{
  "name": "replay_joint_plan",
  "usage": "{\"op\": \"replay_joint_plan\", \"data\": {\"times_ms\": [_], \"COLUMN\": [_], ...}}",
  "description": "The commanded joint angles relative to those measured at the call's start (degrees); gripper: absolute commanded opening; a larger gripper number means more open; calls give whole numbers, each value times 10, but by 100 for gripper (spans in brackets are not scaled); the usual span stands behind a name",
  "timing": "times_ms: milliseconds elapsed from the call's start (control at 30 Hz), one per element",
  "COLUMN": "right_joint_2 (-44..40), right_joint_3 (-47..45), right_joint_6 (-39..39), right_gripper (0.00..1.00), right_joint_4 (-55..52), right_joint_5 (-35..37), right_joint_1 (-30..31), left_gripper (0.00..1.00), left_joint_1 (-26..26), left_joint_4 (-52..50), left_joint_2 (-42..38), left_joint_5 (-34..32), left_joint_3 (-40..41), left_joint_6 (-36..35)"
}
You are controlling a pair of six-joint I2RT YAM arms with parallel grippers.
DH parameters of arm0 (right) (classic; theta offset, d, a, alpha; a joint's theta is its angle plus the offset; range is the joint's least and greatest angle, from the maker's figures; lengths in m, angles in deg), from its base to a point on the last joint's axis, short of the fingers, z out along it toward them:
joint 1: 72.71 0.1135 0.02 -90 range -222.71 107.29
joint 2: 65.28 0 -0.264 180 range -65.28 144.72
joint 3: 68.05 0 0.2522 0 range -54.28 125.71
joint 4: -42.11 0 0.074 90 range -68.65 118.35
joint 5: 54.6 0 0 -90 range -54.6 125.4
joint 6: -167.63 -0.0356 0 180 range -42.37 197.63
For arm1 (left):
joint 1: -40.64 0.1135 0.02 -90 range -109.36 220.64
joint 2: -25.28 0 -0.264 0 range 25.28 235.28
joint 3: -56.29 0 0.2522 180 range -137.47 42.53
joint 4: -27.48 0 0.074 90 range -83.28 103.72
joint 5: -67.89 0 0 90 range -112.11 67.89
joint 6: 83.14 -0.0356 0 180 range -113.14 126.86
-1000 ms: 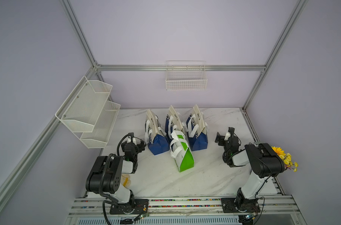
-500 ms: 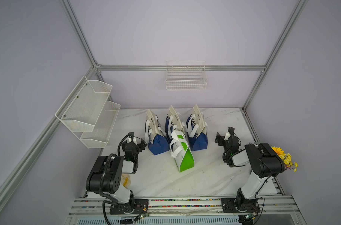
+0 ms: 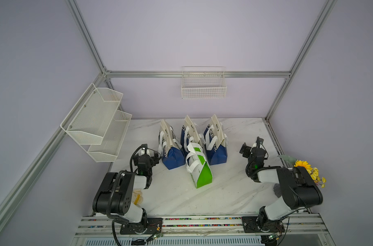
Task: Open the takeout bag
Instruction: Move the takeout bag to the center of the board.
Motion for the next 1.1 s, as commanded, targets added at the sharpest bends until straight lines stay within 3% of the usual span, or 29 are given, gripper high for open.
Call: {"op": "replay_joint_plan", "data": {"times_ms": [0, 67, 100, 133, 200, 267, 367, 433, 633, 767, 900, 1067], "right_joint_2": [-112, -130, -137, -141, -142, -155, -175, -177, -187, -204, -209, -186], "right_joint_3": [117, 83, 71, 71, 123, 169, 233, 265, 340, 364, 391, 435], "right_joint_6": [-149, -293, -324, -285, -286, -276, -256, -240, -223, -229, -244, -293], "right_gripper": [97, 97, 97, 91, 83, 81, 80, 75, 73, 69, 69, 67], "right_joint_4": [-327, -371, -385, -388, -481, -558, -666, -712, -823, -868, -895, -919], "right_joint_5": [-1, 48, 12, -58, -44, -14, 27, 19, 41, 28, 52, 161], "right_joint_1": [6, 4, -15, -42, -36, -10, 28, 48, 195, 290, 410, 555], "left_gripper": [100, 100, 100, 100, 100, 100, 100, 100, 96, 96, 96, 92], "left_joint_1": [-23, -26, -28, -30, -36, -42, -51, -79, -279, -401, -438, -440], "left_joint_4": [-174, -336, -397, -480, -597, -671, -682, -682, -748, -798, -796, -761], "left_joint_2": [-63, -76, -73, -67, -61, -84, -151, -199, -289, -332, -369, -381], "left_joint_5": [-160, -168, -158, -146, -125, -95, -21, -11, -29, -44, -3, 31], "left_joint_3": [-143, -234, -277, -325, -390, -407, -363, -334, -313, -274, -236, -224], "left_joint_6": [22, 98, 139, 173, 233, 307, 361, 380, 364, 401, 440, 437]}}
